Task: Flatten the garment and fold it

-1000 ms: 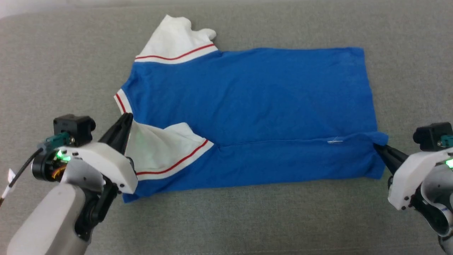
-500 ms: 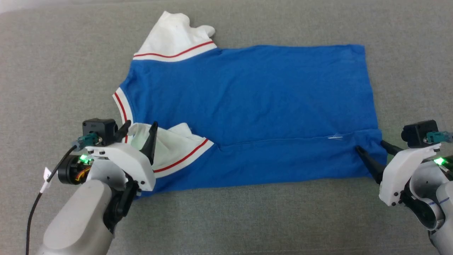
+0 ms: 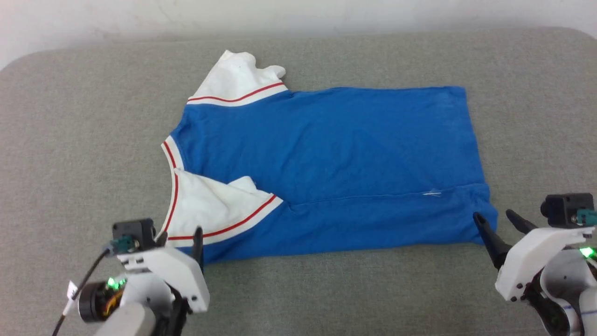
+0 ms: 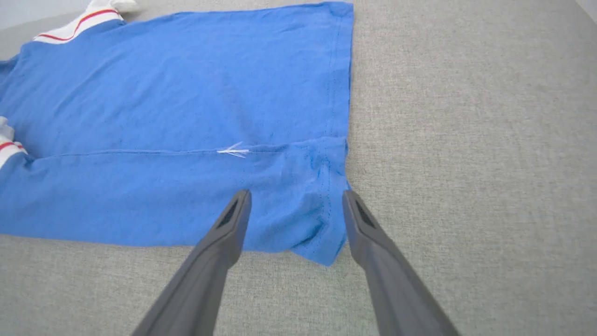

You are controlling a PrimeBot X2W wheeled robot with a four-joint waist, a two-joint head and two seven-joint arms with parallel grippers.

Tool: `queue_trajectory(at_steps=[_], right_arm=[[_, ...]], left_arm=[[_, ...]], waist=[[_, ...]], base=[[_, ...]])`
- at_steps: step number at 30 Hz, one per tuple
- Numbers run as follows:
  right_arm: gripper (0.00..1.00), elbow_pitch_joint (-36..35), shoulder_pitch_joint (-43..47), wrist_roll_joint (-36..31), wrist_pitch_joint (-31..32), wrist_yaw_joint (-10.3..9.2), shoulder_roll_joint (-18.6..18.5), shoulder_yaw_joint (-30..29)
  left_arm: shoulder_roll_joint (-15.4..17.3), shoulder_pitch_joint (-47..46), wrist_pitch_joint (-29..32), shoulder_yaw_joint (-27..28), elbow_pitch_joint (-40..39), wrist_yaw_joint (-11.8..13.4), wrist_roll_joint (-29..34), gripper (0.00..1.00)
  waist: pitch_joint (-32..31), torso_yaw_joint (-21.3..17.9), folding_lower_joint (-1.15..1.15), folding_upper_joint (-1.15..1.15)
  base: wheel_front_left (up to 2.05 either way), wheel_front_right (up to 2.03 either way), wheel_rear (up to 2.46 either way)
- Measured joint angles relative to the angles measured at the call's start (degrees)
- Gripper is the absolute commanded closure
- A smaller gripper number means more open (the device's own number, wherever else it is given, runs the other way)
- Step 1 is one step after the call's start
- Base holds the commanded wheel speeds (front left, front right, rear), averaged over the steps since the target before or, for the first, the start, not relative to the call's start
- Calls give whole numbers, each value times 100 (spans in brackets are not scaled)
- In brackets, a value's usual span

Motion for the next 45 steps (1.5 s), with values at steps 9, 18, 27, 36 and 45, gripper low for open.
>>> queue_trajectory(at_steps=[9,18,27,36,45], right_arm=[[0,-1298,511,-525,532,0,806,-508],[0,-1606,554,-572,666,-1,918,-599],[0,-1451,552,-828,765,-1,878,-771],[0,-693,267,-1085,1037,-4,954,-1040],[0,307,-223,-1457,1115,-4,1046,-1111]], left_arm=[[344,383,732,-122,-469,837,204,0],[405,306,916,-199,-372,1071,368,2],[255,232,714,-244,-236,719,214,100],[176,253,194,-283,-445,660,366,100],[254,230,120,-371,-978,661,561,100]], waist=[[263,-104,1,0],[661,-235,0,0],[663,-264,2,0],[382,1,3,0],[466,192,3,0]], base=[[0,0,0],[0,0,0],[0,0,0],[0,0,0],[0,0,0]])
